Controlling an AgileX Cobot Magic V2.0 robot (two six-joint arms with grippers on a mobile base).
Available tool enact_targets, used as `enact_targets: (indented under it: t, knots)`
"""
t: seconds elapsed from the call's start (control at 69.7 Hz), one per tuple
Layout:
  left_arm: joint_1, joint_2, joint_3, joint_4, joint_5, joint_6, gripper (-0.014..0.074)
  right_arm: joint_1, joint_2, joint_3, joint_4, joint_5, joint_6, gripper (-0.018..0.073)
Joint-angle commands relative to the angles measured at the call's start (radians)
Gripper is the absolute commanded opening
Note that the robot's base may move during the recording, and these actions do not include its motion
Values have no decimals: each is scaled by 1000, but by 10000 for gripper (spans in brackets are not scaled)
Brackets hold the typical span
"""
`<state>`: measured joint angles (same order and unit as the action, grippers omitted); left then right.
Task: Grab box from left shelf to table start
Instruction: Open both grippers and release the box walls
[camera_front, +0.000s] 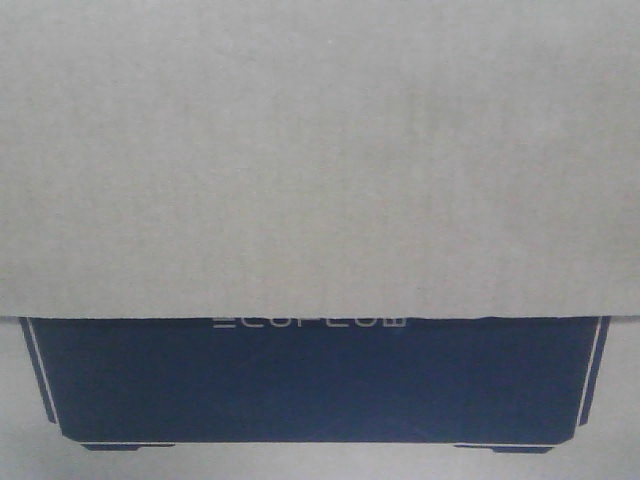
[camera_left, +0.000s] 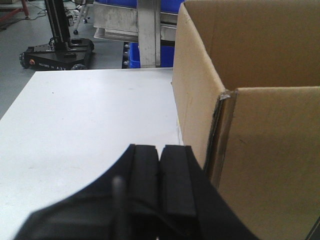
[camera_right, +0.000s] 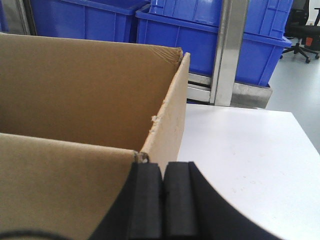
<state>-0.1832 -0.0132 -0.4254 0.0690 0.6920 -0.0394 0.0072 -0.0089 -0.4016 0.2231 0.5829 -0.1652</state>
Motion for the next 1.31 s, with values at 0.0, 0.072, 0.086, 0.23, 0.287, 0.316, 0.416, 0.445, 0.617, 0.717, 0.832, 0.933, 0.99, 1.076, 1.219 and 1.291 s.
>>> enact_targets:
  t: [0.0, 0.072, 0.086, 0.23, 0.287, 0.316, 0.416, 0.445, 0.617, 0.717, 0.832, 0.933, 0.99, 1.076, 1.219, 1.291]
  knots:
    - [-2, 9, -25, 4, -94, 4, -99, -1, 15, -23, -2, -95, -12, 57]
    - [-2, 9, -25, 4, -94, 4, -99, -1, 15, -23, -2, -95, -12, 57]
    - [-2, 9, -25, 4, -94, 4, -99, -1, 15, -23, -2, -95, -12, 57]
    - [-2, 9, -16, -4, -99, 4, -99, -1, 15, -23, -2, -95, -12, 57]
    - [-2, 9, -4, -24, -93, 4, -99, -1, 15, -23, -2, -95, -12, 57]
    - [0, 9, 0, -44, -96, 4, -99, -1, 15, -23, -2, -95, -12, 57]
    - [26, 6, 4, -90, -124, 12, -99, -1, 15, -23, -2, -95, -12, 57]
    - [35, 6, 6, -95, -132, 31, -99, -1, 15, -23, -2, -95, -12, 57]
    - [91, -15, 116, -127, -271, 62, -99, -1, 15, -23, -2, -95, -12, 57]
    - [96, -15, 206, -136, -383, 62, -99, -1, 15, -23, -2, -95, -12, 57]
    - [96, -15, 326, -137, -525, 62, -99, -1, 15, -23, -2, -95, -12, 57]
    - [96, -15, 422, -137, -651, 62, -99, -1, 15, -23, -2, -95, -12, 57]
    - [96, -15, 457, -138, -711, 62, -99, -1, 15, -23, -2, -95, -12, 57]
    - [96, -15, 451, -138, -671, 62, -99, -1, 15, -23, -2, -95, -12, 57]
    - [96, -12, 451, -138, -664, 62, -99, -1, 15, -23, -2, -95, -12, 57]
    - [96, -12, 451, -138, -664, 62, -99, -1, 15, -23, -2, -95, -12, 57]
